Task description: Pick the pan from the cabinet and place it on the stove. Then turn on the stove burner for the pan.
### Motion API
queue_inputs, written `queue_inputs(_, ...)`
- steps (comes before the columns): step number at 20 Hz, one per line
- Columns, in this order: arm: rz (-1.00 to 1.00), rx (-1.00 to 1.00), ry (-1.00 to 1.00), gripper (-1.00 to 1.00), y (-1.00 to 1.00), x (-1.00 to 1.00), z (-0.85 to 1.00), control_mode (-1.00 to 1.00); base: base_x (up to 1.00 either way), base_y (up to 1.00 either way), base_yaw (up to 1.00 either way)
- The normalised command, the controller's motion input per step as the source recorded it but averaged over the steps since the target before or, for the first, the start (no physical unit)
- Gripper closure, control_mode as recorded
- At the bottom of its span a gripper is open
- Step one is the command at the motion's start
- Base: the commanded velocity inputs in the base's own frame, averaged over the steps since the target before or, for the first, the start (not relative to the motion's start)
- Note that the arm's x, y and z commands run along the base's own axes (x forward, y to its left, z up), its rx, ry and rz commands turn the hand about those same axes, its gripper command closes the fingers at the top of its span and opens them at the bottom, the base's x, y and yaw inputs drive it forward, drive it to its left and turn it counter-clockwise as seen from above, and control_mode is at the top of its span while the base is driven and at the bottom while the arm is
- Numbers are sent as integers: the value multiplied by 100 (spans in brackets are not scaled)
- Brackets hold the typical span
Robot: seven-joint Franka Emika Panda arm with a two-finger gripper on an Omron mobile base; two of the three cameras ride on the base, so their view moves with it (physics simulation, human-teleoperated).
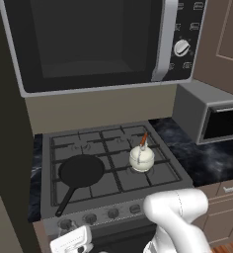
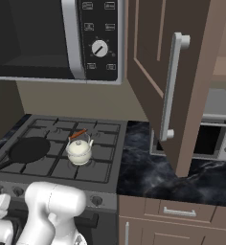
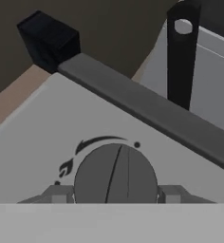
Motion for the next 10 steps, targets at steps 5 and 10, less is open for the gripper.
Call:
queue_inputs(5, 0, -23, -4, 100, 0, -14, 3, -100, 0, 0, 0)
queue_inputs(10, 0, -22, -6, 100, 0, -21, 2, -100, 0, 0, 0)
